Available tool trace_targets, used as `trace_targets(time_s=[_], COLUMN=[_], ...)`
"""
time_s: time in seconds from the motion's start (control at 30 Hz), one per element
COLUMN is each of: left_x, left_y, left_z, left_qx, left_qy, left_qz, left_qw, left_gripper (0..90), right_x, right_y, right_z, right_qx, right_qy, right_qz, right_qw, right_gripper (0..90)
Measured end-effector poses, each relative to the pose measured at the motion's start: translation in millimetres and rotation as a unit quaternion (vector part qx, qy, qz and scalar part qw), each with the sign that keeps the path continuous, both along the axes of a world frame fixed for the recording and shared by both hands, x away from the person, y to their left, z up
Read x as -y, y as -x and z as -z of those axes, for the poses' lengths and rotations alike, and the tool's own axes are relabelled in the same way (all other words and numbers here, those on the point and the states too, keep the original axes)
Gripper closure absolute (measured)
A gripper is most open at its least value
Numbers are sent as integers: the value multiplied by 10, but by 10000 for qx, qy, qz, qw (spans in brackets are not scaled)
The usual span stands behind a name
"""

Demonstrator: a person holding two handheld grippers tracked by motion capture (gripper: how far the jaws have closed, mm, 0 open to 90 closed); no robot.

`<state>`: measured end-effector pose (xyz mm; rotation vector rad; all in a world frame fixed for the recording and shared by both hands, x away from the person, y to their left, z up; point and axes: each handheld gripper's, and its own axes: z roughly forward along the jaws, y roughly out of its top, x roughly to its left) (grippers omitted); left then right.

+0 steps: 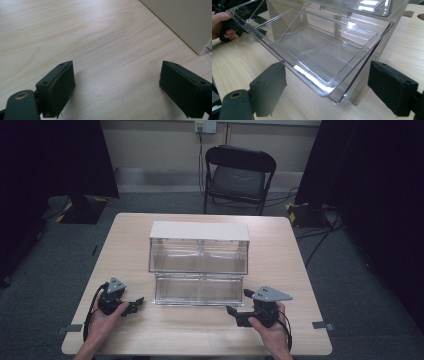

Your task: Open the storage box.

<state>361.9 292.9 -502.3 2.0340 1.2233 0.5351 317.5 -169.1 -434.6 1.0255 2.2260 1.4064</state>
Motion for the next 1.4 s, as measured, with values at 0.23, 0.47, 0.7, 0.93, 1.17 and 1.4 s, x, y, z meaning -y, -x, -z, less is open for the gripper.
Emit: trace_targets(time_s=[0.23, 0.47, 0.7, 0.93, 1.17, 1.4], left_x=[2, 1, 2, 2, 1, 2], left_y=[1, 1, 1, 2, 1, 1], left_z=[1, 1, 1, 1, 1, 1], left_qx=[-2, 4, -1, 1, 4, -1], left_qy=[13, 3, 13, 12, 3, 13], left_qz=[-12, -9, -12, -14, -10, -12], left_qw=[10000, 10000, 10000, 10000, 10000, 10000], left_gripper=[125, 125, 125, 125, 125, 125], right_x=[4, 7, 25, 34, 34, 34], right_y=[0, 0, -8, -11, -22, -35], right_z=[-5, -31, -70, -84, -88, -113], right_qx=[-8, -10, 71, 83, 82, 47], right_qy=[-22, -69, -109, -131, -124, -119], right_qz=[-18, -31, 24, 47, 50, 33], right_qw=[10000, 10000, 9999, 9999, 9999, 9999], right_gripper=[156, 157, 196, 186, 168, 157])
